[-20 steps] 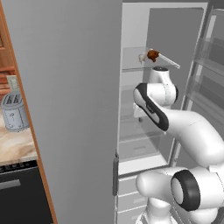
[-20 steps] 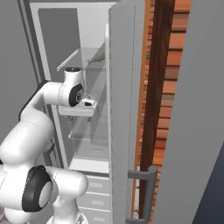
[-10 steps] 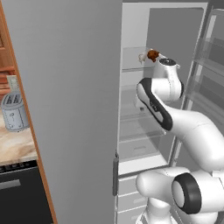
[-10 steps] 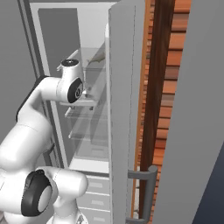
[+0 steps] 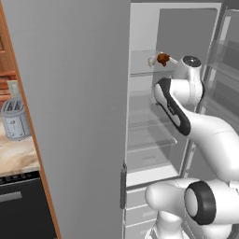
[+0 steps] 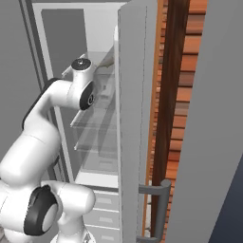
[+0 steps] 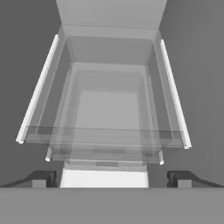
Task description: Gather the mushroom and lime from the fridge and place them on a tray on the dining counter. Then gather the chicken drumstick and fish from the fridge and place them on the other tray.
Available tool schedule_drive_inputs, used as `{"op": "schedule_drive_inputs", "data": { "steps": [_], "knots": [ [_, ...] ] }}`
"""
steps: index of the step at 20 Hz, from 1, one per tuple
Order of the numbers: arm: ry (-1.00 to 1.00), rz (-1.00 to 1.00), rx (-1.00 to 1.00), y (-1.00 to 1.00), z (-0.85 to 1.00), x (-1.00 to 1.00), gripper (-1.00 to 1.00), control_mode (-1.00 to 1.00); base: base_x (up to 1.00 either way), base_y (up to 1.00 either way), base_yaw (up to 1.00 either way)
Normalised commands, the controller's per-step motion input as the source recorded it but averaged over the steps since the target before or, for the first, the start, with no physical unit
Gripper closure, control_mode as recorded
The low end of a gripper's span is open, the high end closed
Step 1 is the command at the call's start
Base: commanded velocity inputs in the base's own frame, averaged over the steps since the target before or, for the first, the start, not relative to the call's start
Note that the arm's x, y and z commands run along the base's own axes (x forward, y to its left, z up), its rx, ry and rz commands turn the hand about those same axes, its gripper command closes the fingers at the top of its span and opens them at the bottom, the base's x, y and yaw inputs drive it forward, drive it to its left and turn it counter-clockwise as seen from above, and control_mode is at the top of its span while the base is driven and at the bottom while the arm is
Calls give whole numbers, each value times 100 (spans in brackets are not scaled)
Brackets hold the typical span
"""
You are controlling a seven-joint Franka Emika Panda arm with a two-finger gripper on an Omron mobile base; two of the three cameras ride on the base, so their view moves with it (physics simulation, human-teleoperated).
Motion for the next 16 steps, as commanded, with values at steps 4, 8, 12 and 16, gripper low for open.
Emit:
{"op": "schedule_drive_inputs", "data": {
  "steps": [4, 8, 12, 16],
  "knots": [
    [-7, -8, 0, 0, 50, 47, -100, -100, 0, 0, 0],
    [-6, -17, 0, 6, 41, 50, -100, -100, 0, 0, 0],
    [-12, -19, 0, -4, 17, 41, -100, -100, 0, 0, 0],
    [-33, -14, 0, 0, 3, 16, -100, -100, 0, 0, 0]
  ]
}}
